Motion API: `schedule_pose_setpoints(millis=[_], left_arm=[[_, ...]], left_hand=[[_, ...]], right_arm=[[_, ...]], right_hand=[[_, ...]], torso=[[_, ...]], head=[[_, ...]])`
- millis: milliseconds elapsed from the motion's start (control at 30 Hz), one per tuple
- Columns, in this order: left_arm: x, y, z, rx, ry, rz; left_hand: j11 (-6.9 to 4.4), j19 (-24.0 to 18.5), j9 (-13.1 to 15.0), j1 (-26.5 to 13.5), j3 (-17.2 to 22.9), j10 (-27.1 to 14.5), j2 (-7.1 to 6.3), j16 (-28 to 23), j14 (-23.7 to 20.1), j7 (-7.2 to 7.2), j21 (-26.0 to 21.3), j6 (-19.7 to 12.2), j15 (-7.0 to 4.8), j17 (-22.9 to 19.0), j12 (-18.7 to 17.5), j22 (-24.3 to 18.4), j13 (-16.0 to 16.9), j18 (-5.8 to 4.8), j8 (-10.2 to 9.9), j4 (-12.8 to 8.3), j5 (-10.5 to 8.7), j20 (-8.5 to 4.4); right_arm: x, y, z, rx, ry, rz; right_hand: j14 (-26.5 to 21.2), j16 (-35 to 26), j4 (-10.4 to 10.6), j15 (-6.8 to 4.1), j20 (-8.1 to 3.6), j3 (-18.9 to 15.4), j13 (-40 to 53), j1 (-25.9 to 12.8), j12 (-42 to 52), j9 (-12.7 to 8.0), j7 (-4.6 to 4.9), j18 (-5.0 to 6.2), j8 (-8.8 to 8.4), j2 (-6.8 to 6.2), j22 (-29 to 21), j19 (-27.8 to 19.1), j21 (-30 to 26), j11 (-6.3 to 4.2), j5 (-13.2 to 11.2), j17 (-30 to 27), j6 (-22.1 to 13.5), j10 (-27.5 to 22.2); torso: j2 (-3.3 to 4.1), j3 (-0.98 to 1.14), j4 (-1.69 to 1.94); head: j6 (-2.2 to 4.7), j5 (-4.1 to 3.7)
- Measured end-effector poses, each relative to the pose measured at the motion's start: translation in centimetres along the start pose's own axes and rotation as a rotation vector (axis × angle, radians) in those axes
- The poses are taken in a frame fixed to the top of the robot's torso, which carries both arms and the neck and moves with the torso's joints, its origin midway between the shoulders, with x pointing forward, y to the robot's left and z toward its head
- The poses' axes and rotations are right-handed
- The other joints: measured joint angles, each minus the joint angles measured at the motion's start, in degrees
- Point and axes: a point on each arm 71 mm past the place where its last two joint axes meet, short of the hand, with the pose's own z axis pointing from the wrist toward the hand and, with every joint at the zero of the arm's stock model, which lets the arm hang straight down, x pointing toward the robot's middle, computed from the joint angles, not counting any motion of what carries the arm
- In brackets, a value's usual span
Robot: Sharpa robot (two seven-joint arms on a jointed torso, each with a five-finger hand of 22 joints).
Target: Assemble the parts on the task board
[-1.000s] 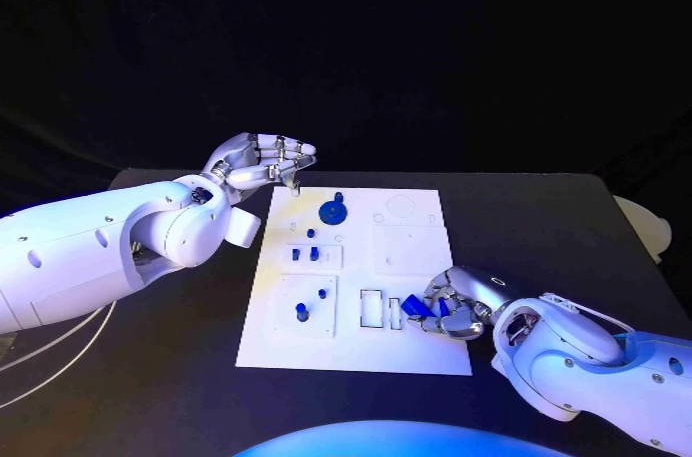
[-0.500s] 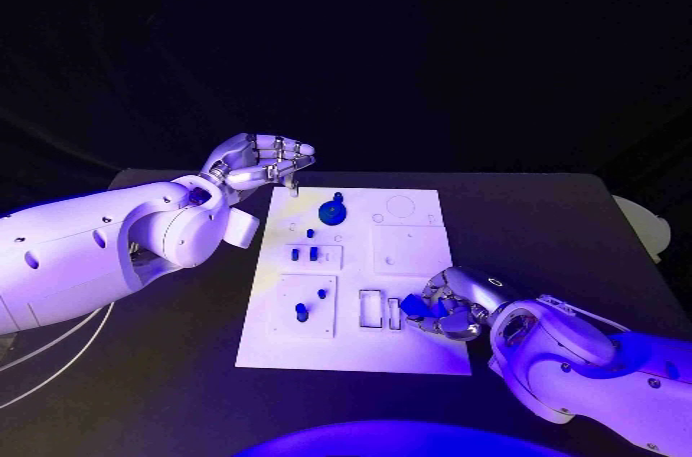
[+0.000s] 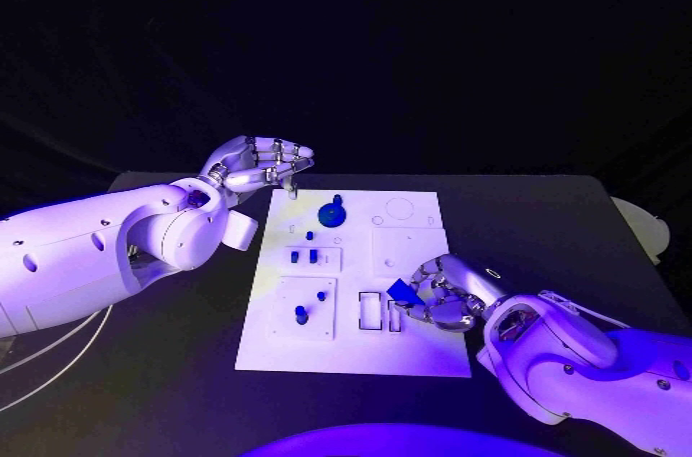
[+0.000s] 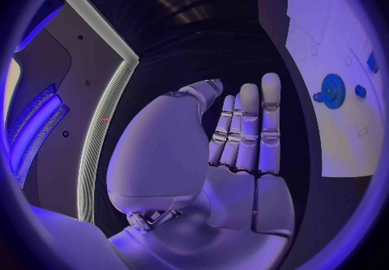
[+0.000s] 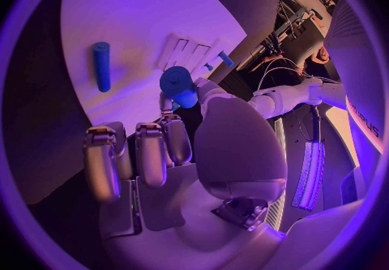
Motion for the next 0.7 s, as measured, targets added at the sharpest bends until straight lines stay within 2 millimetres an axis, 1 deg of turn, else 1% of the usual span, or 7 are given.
schedule_pose_setpoints(millis=[167,233,367,467,533,600,700], left_arm=[[0.0,0.0,0.0,0.000,0.001,-0.001],[0.1,0.0,0.0,0.000,0.002,-0.001],[0.1,0.0,0.1,0.000,0.004,-0.002],[0.2,0.0,0.1,0.000,0.005,-0.002],[0.2,0.0,0.1,0.000,0.005,-0.002],[0.2,0.0,0.1,0.000,0.005,-0.002],[0.1,0.0,0.0,0.000,0.005,-0.002]], left_hand=[[0.00,0.0,0.0,0.0,0.0,0.0,0.00,0.0,0.0,0.00,0.0,0.0,0.00,0.0,0.0,0.0,0.0,0.00,0.0,0.0,0.00,0.00],[0.00,0.0,0.0,0.0,0.0,0.0,0.00,0.0,0.0,0.00,0.0,0.0,0.00,0.0,0.0,0.0,0.0,0.00,0.0,0.0,0.00,0.00],[0.00,0.0,0.0,0.0,0.0,0.0,0.00,0.0,0.0,0.00,0.0,0.0,0.00,0.0,0.0,0.0,0.0,0.00,0.0,0.0,0.00,0.00],[0.00,0.0,0.0,0.0,0.0,0.0,0.00,0.0,0.0,0.00,0.0,0.0,0.00,0.0,0.0,0.0,0.0,0.00,0.0,0.0,0.00,0.00],[0.00,0.0,0.0,0.0,0.0,0.0,0.00,0.0,0.0,0.00,0.0,0.0,0.00,0.0,0.0,0.0,0.0,0.00,0.0,0.0,0.00,0.00],[0.00,0.0,0.0,0.0,0.0,0.0,0.00,0.0,0.0,0.00,0.0,0.0,0.00,0.0,0.0,0.0,0.0,0.00,0.0,0.0,0.00,0.00],[0.00,0.0,0.0,0.0,0.0,0.0,0.00,0.0,0.0,0.00,0.0,0.0,0.00,0.0,0.0,0.0,0.0,0.01,0.0,0.0,0.00,0.00]], right_arm=[[0.6,0.8,0.7,-0.007,0.028,0.019],[1.1,1.2,1.1,-0.009,0.050,0.023],[2.2,1.7,1.5,-0.009,0.109,0.029],[2.8,1.7,1.7,-0.004,0.134,0.029],[3.0,1.8,1.9,-0.005,0.145,0.025],[3.1,1.9,2.0,-0.004,0.150,0.021],[3.2,1.9,2.3,-0.003,0.152,0.013]], right_hand=[[0.0,0.0,0.0,0.00,0.00,0.0,0.0,-0.9,0.0,0.0,0.00,0.00,0.00,0.89,0.0,0.0,0.0,0.00,0.0,0.0,0.0,0.0],[0.0,0.0,0.0,0.00,0.00,0.0,0.0,-2.3,0.0,0.0,0.01,0.00,0.00,2.25,0.0,0.0,0.0,0.00,-0.2,0.0,0.0,0.0],[0.0,0.0,0.2,0.00,0.00,-0.3,0.0,-3.5,0.0,0.0,0.07,0.00,-0.02,3.47,0.0,0.0,0.0,-0.20,-0.6,0.0,0.0,0.2],[0.0,0.0,0.2,0.00,0.00,-0.8,0.0,-4.2,0.0,0.0,0.26,0.00,-0.01,4.13,0.0,0.0,0.0,-0.20,-0.9,0.0,0.2,0.2],[-0.1,0.0,0.2,-0.12,0.00,-1.3,0.0,-4.9,0.0,0.0,0.39,0.00,0.01,4.21,0.0,0.0,0.0,-0.42,-0.9,0.0,0.3,0.4],[0.0,0.0,0.2,-0.46,-0.02,-2.0,0.0,-6.4,0.0,0.5,0.57,0.00,1.54,4.32,0.0,0.0,0.0,-0.61,-1.5,0.0,0.5,0.6],[0.0,0.0,0.2,-0.46,-0.42,-2.4,0.0,-7.5,0.3,1.2,0.49,0.00,2.00,4.56,0.0,0.0,0.0,-0.92,-1.6,0.0,0.6,0.9]], torso=[[0.05,-0.04,0.05],[0.07,-0.07,0.06],[0.11,-0.07,0.09],[0.11,-0.06,0.09],[0.11,-0.05,0.09],[0.10,-0.05,0.06],[0.08,-0.05,0.06]], head=[[-0.12,-0.01],[-0.18,-0.01],[-0.24,0.18],[-0.32,0.33],[-0.37,0.41],[-0.40,0.44],[-0.44,0.50]])
